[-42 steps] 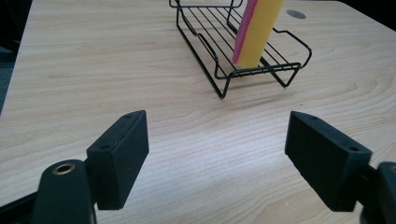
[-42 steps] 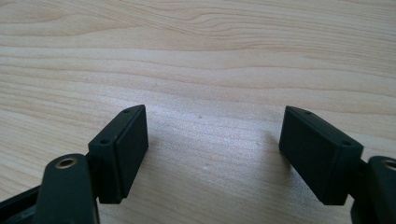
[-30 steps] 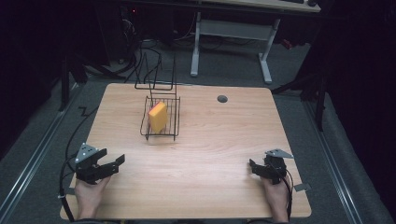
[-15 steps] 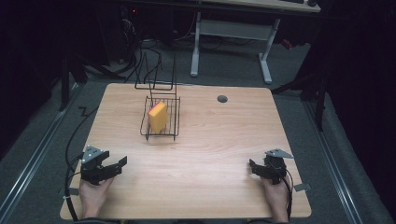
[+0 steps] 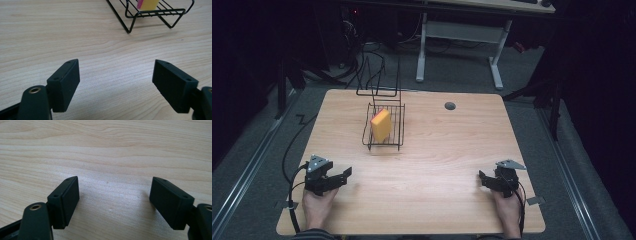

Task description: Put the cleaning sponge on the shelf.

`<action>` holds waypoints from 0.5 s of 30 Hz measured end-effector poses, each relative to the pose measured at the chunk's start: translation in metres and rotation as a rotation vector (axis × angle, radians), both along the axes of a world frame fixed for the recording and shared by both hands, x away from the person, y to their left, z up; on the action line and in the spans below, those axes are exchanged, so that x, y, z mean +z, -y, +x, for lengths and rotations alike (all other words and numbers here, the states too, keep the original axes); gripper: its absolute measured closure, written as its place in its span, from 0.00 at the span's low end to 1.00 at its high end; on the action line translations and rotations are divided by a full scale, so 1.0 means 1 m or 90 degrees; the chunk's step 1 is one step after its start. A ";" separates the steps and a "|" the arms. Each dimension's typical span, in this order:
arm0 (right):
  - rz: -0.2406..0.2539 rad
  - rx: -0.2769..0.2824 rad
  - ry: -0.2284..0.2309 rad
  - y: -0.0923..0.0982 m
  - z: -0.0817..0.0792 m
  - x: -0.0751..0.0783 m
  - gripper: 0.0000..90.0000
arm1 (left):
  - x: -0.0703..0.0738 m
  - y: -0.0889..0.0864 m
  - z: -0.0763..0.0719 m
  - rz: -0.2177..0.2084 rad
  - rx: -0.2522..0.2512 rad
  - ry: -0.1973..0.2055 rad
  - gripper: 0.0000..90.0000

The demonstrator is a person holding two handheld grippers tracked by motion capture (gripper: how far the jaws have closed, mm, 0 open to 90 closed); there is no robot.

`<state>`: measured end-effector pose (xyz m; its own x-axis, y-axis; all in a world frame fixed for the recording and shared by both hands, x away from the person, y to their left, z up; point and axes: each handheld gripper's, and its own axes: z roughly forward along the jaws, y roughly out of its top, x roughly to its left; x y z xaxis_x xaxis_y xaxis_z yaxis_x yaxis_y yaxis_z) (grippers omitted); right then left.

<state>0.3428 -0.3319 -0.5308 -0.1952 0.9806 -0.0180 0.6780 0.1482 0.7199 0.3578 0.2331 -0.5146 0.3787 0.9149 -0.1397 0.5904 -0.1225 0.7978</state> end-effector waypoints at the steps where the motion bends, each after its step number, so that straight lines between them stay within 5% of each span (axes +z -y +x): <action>1: 0.000 0.000 0.000 0.000 0.000 0.000 0.27 | -0.001 0.001 0.001 0.002 0.001 0.001 0.25; 15: 0.000 0.000 0.000 0.000 0.000 0.000 0.27 | -0.008 0.004 0.005 0.028 0.011 -0.006 0.25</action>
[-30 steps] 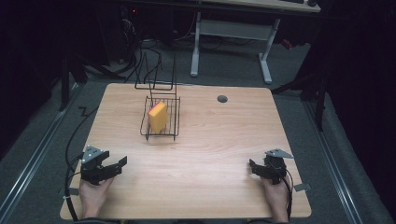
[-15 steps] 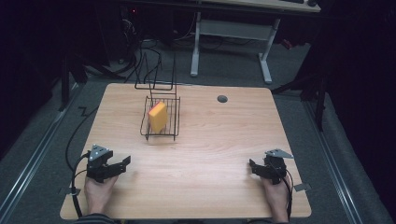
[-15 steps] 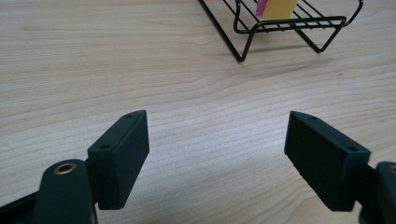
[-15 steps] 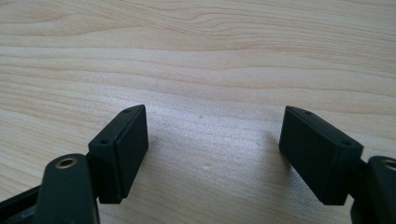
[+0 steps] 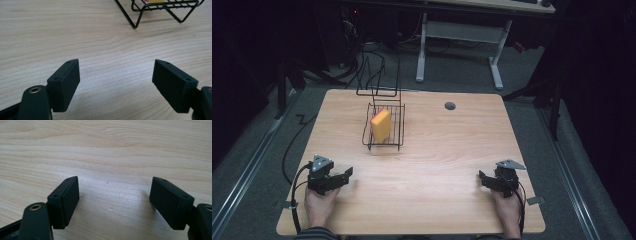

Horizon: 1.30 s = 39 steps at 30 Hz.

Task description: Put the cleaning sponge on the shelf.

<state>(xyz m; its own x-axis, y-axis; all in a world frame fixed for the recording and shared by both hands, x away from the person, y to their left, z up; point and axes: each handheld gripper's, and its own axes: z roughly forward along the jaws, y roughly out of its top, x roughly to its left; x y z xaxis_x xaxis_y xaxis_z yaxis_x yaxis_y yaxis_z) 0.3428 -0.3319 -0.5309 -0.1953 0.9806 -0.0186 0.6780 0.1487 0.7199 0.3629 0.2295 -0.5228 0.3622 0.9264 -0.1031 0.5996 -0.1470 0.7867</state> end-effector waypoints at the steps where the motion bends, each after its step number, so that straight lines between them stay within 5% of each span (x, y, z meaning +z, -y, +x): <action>1: 0.000 0.000 0.000 0.000 0.000 0.000 0.27 | 0.000 0.000 0.000 0.002 0.001 -0.001 0.25; 19: 0.000 0.000 -0.001 0.000 0.000 0.000 0.27 | -0.012 0.005 0.007 0.024 0.011 -0.016 0.26; 27: 0.000 0.000 0.000 0.000 0.000 0.000 0.27 | -0.014 0.013 0.009 0.073 0.007 -0.027 0.27; 39: 0.000 0.000 0.000 0.000 0.000 0.000 0.27 | -0.014 0.013 0.010 0.073 0.005 -0.029 0.26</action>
